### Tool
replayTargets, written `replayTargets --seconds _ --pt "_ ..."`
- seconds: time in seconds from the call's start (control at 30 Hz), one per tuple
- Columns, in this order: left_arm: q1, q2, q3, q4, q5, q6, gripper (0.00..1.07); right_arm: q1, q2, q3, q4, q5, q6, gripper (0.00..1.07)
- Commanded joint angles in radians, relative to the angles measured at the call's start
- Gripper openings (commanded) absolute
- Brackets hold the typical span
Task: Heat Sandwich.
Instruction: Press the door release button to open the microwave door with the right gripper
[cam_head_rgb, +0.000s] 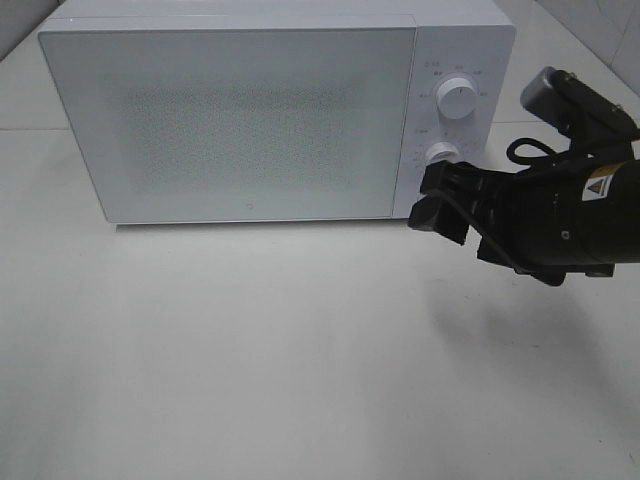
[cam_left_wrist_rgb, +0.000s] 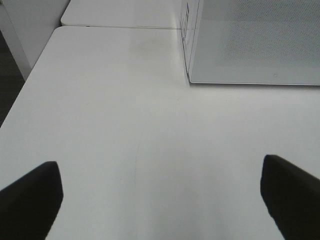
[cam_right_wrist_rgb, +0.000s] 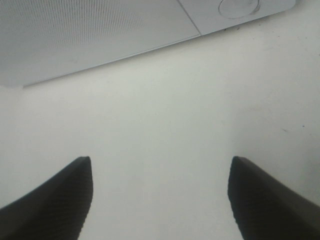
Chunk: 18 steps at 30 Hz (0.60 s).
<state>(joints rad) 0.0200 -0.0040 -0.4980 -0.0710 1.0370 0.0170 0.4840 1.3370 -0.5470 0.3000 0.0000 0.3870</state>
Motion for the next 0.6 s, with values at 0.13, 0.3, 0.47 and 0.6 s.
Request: replayTargets --seconds 0.13,0.3,0.47,0.6 --pt "0.0 -0.025 0.002 0.001 -0.003 -0.004 1.01 -0.007 -0.014 -0.048 -0.037 0.214 -0.195 0.74" --pt "0.0 -0.025 0.002 0.001 -0.003 -0.004 1.01 -0.007 -0.053 -0.064 -0.132 0.347 -0.222 0.74" --pt "0.0 -0.025 0.002 0.001 -0.003 -0.004 1.01 -0.007 -0.138 -0.096 -0.251 0.517 -0.222 0.74" --pt "0.0 -0.025 0.002 0.001 -0.003 -0.004 1.01 -0.007 -0.23 -0.109 -0.323 0.628 -0.222 0.74"
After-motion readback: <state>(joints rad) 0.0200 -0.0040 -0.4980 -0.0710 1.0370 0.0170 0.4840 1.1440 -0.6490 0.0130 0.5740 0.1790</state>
